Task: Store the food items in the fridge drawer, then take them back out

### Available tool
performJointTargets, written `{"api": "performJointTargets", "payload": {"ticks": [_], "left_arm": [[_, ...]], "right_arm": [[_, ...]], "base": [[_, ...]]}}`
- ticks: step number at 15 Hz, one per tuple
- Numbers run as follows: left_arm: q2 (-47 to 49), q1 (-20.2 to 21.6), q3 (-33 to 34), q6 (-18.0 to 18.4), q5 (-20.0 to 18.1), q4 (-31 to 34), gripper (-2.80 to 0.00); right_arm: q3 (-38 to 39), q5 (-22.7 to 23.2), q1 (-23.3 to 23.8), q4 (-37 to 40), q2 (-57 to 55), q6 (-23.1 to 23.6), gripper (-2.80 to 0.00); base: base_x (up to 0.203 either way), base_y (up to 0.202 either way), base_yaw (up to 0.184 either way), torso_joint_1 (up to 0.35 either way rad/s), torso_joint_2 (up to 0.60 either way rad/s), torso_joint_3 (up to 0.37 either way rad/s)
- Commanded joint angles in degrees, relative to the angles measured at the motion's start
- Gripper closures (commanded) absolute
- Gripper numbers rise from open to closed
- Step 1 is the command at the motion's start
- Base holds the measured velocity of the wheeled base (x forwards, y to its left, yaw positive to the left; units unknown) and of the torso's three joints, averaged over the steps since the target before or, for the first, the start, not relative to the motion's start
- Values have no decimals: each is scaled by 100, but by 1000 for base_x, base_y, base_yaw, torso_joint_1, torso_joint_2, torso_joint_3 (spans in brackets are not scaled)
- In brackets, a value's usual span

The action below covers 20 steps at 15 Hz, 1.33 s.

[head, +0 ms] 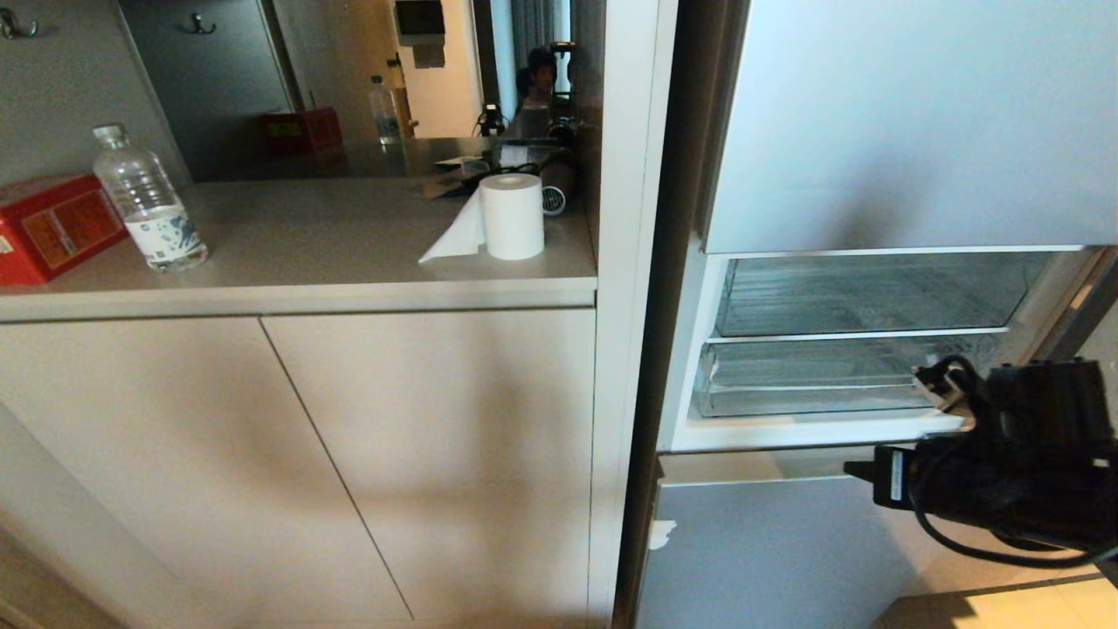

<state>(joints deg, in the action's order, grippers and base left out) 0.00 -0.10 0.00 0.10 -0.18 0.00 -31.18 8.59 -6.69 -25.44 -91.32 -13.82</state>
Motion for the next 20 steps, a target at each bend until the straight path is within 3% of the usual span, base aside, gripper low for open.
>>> {"api": "performJointTargets", "payload": {"ticks": [1,3,7,11,15,20], "left_arm": [[0,1,9,-1,0,0,0],[0,1,9,-1,0,0,0],[0,1,9,-1,0,0,0],[0,1,9,-1,0,0,0],[0,1,9,-1,0,0,0],[0,1,9,-1,0,0,0]], "right_arm": [[485,-73,-1,110,1786,36,0],[747,-222,0,525,2976,67,0],[931,-608,23,2073,5341,127,0],[1357,-1642,53,2862,6878,631,0],[2066,-1839,319,2942,7418,1148,0],[3118,-1215,708,1881,7900,1759,0]], "base": [[0,0,0,0,0,0],[0,0,0,0,0,0],[0,0,0,0,0,0],[0,0,0,0,0,0],[0,0,0,0,0,0],[0,0,0,0,0,0]]}}
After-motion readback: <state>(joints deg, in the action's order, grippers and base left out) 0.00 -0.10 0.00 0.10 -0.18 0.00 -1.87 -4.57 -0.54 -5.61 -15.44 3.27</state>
